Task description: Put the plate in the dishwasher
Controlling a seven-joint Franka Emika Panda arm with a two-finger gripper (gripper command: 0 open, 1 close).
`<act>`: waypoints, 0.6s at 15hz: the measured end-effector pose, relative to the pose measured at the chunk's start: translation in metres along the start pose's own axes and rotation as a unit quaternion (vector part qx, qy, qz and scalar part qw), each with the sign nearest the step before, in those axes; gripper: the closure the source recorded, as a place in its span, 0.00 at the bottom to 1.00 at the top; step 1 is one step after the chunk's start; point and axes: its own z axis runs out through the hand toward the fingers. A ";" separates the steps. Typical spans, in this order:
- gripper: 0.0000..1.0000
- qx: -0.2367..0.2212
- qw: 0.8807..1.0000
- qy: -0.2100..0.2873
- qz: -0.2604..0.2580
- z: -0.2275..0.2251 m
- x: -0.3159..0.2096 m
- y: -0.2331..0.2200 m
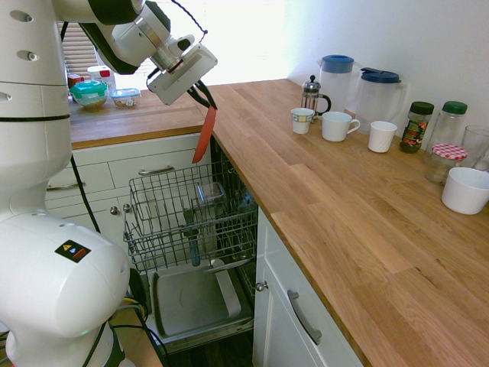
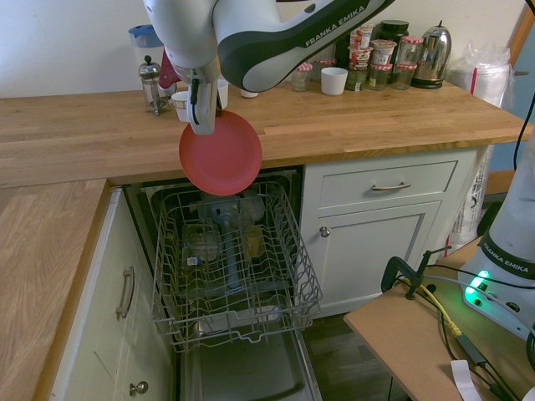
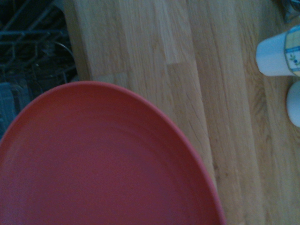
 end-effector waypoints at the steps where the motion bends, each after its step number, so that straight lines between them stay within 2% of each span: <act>1: 1.00 -0.015 1.000 0.011 -0.013 -0.001 0.001 -0.005; 5: 1.00 -0.048 0.994 0.051 -0.079 -0.008 -0.019 -0.051; 9: 1.00 -0.041 0.985 0.088 -0.142 -0.022 -0.052 -0.117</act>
